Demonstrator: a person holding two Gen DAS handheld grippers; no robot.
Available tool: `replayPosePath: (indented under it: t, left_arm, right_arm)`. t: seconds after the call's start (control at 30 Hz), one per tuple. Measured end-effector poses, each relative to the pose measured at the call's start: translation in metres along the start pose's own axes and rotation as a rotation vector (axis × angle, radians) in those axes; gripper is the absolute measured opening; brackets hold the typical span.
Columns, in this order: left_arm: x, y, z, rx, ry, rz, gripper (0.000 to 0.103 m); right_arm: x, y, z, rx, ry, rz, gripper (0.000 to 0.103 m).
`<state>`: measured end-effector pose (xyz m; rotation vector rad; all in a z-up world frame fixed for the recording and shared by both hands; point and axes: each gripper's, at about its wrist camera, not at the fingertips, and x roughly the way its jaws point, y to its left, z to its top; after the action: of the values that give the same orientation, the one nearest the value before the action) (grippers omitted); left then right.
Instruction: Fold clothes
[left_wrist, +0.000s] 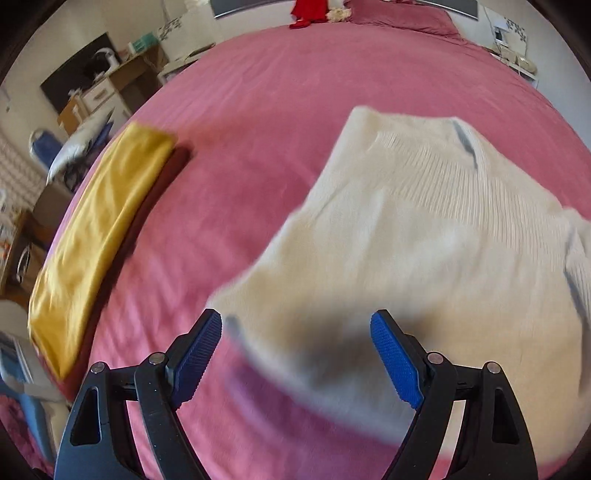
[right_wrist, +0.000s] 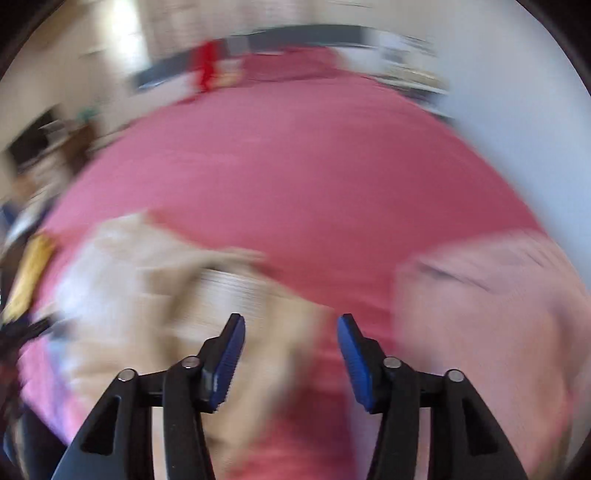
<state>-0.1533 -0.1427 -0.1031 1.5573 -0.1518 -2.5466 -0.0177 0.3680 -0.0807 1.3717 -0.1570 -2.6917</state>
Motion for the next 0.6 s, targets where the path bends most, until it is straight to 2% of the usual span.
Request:
replayPosePath:
  t: [0.07,0.1,0.2,0.23,0.27,0.33,0.37,0.4,0.43,0.47,0.53,0.6]
  left_arm:
    - [0.006,-0.017,0.025,0.042,-0.037,-0.004,0.084]
    - [0.009,-0.026,0.037,0.065,-0.056,-0.003,0.084]
    - [0.021,-0.045,0.066,0.149,-0.112,0.06,0.084]
    - [0.026,-0.049,0.074,0.17,-0.116,0.088,0.084]
    - [0.03,-0.05,0.079,0.176,-0.107,0.105,0.084]
    - [0.031,-0.044,0.081,0.16,-0.099,0.096,0.084]
    - [0.028,-0.038,0.08,0.145,-0.11,0.086,0.084]
    - [0.024,-0.031,0.078,0.128,-0.126,0.074,0.084]
    - [0.019,-0.023,0.075,0.114,-0.14,0.064,0.084]
    - [0.014,-0.016,0.071,0.105,-0.153,0.055,0.084]
    - [0.006,-0.006,0.059,0.104,-0.168,0.046,0.084]
    - [0.002,-0.003,0.049,0.121,-0.17,0.041,0.084]
  right_arm:
    - [0.023,0.041,0.019,-0.065,0.023,0.126,0.056]
    - [0.031,0.049,0.036,-0.101,0.06,0.145,0.056]
    - [0.095,0.084,0.042,-0.165,0.231,0.075,0.056]
    - [0.102,0.083,0.035,-0.153,0.269,0.078,0.056]
    - [0.112,0.087,0.029,-0.121,0.308,0.126,0.043]
    - [0.109,0.113,0.003,-0.145,0.327,0.275,0.026]
    - [0.107,0.126,-0.01,-0.157,0.336,0.35,0.021]
    - [0.098,0.141,-0.021,-0.246,0.342,0.37,0.02]
    - [0.079,0.168,-0.041,-0.403,0.351,0.432,0.02]
    - [0.063,0.186,-0.058,-0.502,0.365,0.489,0.02]
    - [0.024,0.214,-0.1,-0.696,0.462,0.631,0.026]
    - [0.005,0.228,-0.128,-0.808,0.478,0.66,0.03]
